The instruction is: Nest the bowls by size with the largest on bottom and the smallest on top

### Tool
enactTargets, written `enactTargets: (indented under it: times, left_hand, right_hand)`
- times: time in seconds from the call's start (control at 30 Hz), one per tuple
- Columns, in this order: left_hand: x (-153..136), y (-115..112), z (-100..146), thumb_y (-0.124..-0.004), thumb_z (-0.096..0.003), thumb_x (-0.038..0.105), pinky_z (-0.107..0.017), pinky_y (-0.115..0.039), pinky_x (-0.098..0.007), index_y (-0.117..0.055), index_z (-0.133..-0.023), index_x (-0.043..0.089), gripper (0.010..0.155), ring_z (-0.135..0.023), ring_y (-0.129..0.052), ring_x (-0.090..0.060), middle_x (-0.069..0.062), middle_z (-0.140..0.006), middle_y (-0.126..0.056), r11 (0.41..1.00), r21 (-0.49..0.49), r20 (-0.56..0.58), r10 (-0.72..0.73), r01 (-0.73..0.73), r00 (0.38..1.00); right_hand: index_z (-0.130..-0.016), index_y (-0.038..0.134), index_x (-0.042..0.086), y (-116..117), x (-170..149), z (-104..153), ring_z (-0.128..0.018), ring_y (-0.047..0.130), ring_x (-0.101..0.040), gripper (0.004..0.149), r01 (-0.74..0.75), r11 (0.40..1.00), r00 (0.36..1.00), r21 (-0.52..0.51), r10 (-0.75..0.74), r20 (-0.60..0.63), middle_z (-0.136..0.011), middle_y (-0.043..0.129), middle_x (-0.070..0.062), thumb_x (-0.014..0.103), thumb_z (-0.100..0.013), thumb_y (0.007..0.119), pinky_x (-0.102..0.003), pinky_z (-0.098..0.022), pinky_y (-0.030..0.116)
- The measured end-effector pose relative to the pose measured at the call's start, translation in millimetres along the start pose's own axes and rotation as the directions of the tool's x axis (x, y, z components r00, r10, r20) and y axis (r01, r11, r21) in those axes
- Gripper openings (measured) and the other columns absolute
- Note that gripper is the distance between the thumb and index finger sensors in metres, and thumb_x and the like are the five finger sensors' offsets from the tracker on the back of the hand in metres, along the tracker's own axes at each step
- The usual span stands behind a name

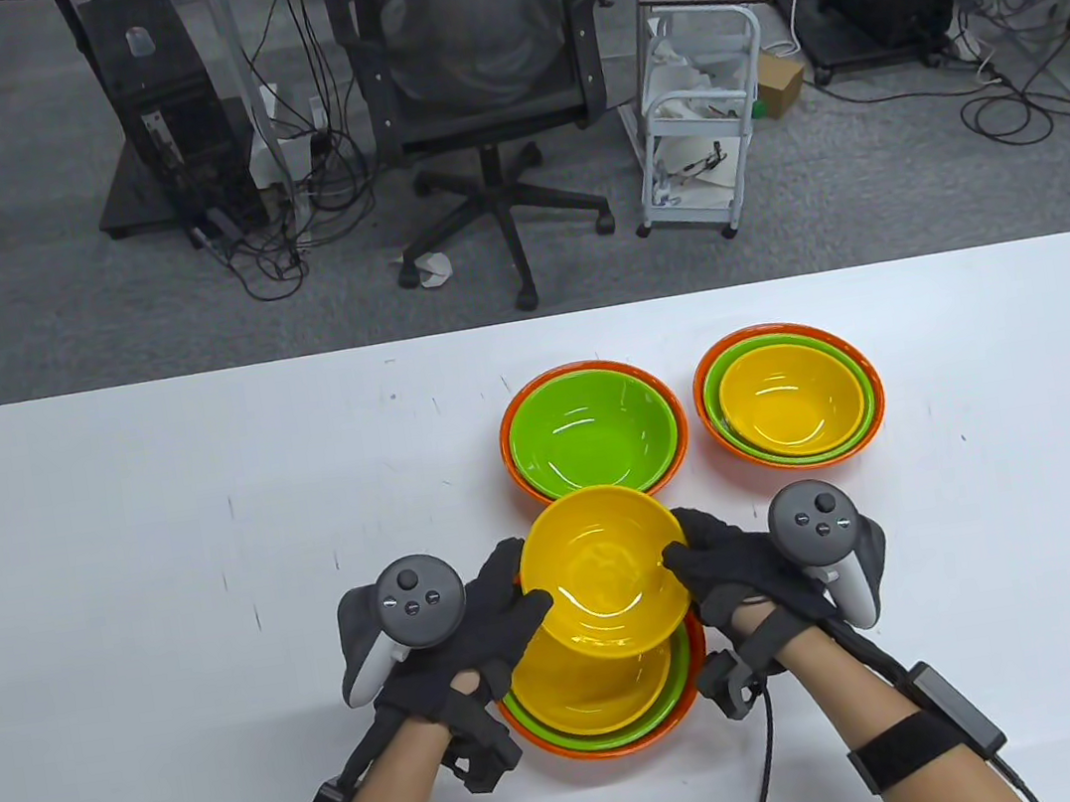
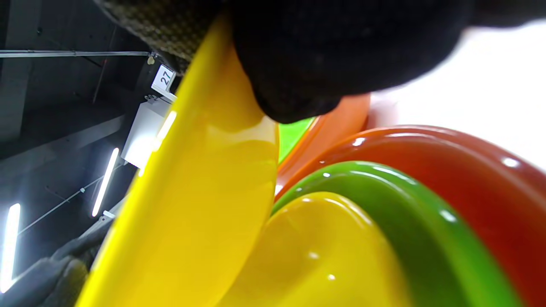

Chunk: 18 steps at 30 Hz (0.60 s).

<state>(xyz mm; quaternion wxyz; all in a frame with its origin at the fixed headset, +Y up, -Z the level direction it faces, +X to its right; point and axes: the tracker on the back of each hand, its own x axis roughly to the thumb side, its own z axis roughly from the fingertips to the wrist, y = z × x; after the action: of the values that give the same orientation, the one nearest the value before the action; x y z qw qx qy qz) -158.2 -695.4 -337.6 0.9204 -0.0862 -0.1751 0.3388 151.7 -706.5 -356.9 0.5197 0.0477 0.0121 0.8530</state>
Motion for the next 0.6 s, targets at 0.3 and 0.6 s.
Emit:
enactTargets:
  times: [0.3, 0.6]
  left_hand:
    - [-23, 18, 28, -0.068, -0.0540, 0.052, -0.067, -0.074, -0.060, -0.054, -0.112, 0.018, 0.068, -0.088, -0.086, -0.037, -0.017, -0.105, -0.072, 0.962, 0.052, -0.011, -0.270, 0.270, 0.963]
    - [-44, 14, 40, -0.067, -0.0529, 0.054, -0.072, -0.062, -0.068, -0.051, -0.113, 0.023, 0.070, -0.103, -0.071, -0.042, -0.013, -0.115, -0.059, 0.879, 0.046, -0.023, -0.474, 0.475, 0.880]
  right_hand:
    - [-0.093, 0.063, -0.007, -18, 18, -20, -0.019, 0.091, -0.030, 0.058, 0.057, 0.994, 0.997, -0.091, -0.062, -0.050, -0.048, 0.093, -0.018, 0.027, -0.049, 0.076, -0.047, -0.019, 0.080]
    - [-0.096, 0.056, -0.007, -28, 28, -59, -0.025, 0.090, -0.032, 0.060, 0.026, 0.983, 0.982, -0.181, -0.058, -0.178, -0.053, 0.090, -0.020, 0.026, -0.049, 0.073, -0.049, -0.023, 0.079]
